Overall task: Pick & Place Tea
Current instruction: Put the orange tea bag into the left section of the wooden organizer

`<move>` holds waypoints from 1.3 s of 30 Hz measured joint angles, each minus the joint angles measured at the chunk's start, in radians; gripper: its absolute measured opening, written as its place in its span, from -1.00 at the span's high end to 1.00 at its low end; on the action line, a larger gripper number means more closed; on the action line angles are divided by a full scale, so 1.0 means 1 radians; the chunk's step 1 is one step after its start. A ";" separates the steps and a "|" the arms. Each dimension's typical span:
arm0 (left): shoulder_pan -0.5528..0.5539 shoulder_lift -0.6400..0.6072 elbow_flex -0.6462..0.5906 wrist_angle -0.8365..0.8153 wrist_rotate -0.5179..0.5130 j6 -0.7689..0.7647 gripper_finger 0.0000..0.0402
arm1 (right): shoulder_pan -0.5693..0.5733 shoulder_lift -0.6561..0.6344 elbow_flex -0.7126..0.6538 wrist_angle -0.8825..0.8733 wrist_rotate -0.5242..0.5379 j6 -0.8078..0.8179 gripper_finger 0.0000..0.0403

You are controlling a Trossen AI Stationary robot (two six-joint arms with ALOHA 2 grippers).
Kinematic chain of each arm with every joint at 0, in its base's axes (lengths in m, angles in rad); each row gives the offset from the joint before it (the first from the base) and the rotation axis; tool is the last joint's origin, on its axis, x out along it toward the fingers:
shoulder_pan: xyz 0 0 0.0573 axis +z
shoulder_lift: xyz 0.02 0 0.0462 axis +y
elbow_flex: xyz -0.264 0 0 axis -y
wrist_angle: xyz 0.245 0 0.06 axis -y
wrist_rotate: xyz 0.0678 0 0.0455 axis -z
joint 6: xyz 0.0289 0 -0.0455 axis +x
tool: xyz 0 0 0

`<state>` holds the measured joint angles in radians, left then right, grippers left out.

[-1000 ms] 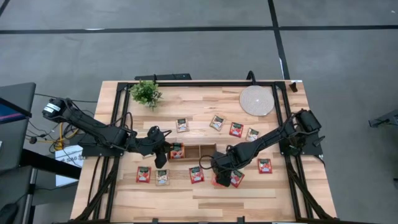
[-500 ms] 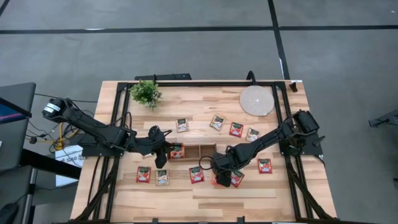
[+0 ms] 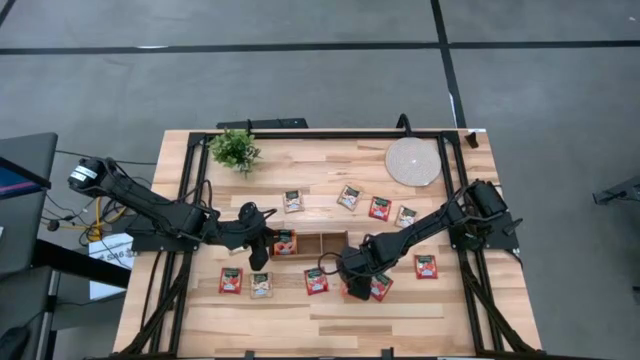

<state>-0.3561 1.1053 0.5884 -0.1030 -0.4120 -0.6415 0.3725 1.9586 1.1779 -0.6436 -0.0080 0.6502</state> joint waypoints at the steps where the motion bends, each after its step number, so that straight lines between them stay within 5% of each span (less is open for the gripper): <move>1: 0.000 0.000 0.000 0.000 0.000 0.002 0.60 | 0.000 -0.001 -0.001 -0.003 0.006 -0.002 0.35; 11: 0.000 0.000 0.000 0.000 0.000 0.002 0.60 | -0.001 -0.023 -0.006 -0.020 0.016 -0.013 0.97; 20: 0.000 0.000 0.000 0.000 0.007 -0.003 0.60 | 0.010 -0.141 -0.009 -0.096 0.031 0.005 0.99; 31: 0.000 0.000 0.000 0.122 0.151 -0.005 0.60 | 0.026 -0.318 -0.005 -0.112 0.060 0.042 1.00; 39: 0.000 0.000 0.000 0.266 0.223 0.039 0.60 | 0.027 -0.363 0.122 -0.146 0.123 -0.002 1.00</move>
<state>-0.3561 1.1053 0.5884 0.1631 -0.1889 -0.6029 0.3992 1.5954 1.2998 -0.7898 0.1152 0.6481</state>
